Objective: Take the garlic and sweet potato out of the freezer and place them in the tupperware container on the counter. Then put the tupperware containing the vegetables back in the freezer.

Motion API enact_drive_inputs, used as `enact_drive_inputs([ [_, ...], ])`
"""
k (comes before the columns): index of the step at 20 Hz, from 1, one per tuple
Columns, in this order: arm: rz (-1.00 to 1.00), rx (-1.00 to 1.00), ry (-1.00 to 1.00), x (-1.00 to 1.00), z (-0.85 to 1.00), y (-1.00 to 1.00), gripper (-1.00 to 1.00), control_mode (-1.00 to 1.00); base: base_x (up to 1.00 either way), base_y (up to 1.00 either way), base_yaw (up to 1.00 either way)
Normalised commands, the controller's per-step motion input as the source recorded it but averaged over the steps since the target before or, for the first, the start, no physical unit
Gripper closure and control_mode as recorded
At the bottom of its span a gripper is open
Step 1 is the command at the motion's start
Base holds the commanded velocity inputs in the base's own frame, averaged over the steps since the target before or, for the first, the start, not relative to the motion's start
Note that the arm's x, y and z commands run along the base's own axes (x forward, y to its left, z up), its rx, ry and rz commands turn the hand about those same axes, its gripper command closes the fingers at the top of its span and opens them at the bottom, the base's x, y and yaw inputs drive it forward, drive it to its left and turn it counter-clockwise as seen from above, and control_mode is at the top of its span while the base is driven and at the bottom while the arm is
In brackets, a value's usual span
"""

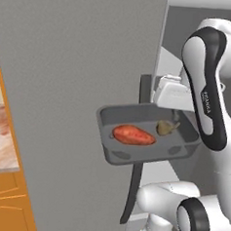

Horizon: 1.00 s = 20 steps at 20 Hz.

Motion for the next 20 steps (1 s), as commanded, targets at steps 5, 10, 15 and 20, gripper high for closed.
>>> enact_drive_inputs([
  [5,0.00,0.00,-0.03,0.00,0.00,0.00,1.00,-1.00,0.10,-0.02,0.00],
  [10,-0.10,0.00,-0.20,-0.28,0.10,-0.17,1.00,-1.00,0.00,0.00,0.00],
  [15,-0.26,0.07,-0.14,-0.26,0.16,-0.36,1.00,-1.00,0.00,0.00,0.00],
  [20,-0.32,0.17,-0.02,-0.08,0.25,-0.56,1.00,-1.00,0.00,0.00,0.00],
])
